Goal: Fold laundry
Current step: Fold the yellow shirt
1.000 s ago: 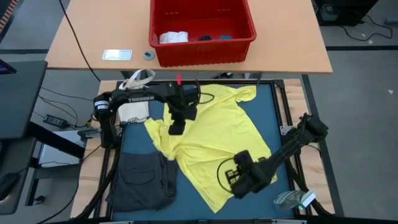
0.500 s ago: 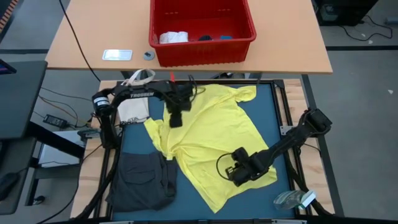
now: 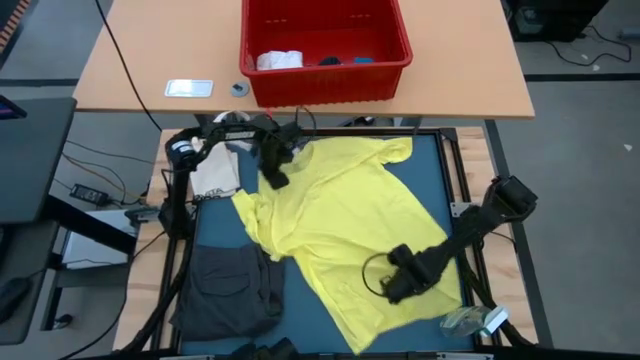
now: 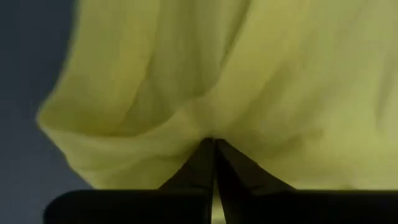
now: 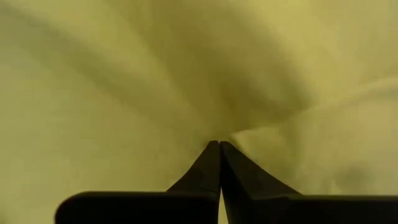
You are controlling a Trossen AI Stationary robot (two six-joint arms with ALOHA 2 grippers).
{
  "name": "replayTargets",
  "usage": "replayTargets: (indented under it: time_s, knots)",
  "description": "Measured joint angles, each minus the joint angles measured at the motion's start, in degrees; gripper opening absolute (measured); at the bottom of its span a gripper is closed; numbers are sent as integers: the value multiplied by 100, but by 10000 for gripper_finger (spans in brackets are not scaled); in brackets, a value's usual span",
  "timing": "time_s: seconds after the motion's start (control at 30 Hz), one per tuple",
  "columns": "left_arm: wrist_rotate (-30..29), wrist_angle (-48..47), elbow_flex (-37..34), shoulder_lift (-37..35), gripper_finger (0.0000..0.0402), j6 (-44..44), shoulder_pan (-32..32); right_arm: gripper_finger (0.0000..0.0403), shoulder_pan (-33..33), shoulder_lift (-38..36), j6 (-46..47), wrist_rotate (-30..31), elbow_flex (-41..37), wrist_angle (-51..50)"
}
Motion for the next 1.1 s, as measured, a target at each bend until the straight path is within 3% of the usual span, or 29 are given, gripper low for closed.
replayTargets:
  time_s: [0.1, 0.3, 0.43, 0.6, 0.7, 0.83, 0.97, 1.1]
  knots:
    - [-56, -684, -35, 62, 7, -51, -52, 14, 391, -112, 57, -128, 277, -835]
    - [-105, -823, -24, -614, 4, -365, -179, 19, 680, -354, -90, 114, 281, -1737]
    - [-103, -776, -17, -1402, 4, 114, -257, 42, 684, -691, -95, 860, 285, -1017]
    - [221, -760, -108, -2395, 3, 1779, -619, 82, 682, -757, -418, 1947, 287, 552]
    - [780, -659, -630, -2888, 3, 2727, -922, 94, 679, -450, -861, 2048, 294, 1521]
    - [852, -470, -1690, -3362, 7, 3313, -1290, 94, 675, 82, -1255, 1945, 416, 2553]
    - [879, -102, -2636, -3737, 37, 3329, -1635, 94, 645, 603, -1740, 1714, 1104, 2313]
    - [894, 244, -3143, -3954, 78, 3257, -1940, 94, 502, 1076, -2437, 1268, 2058, 1683]
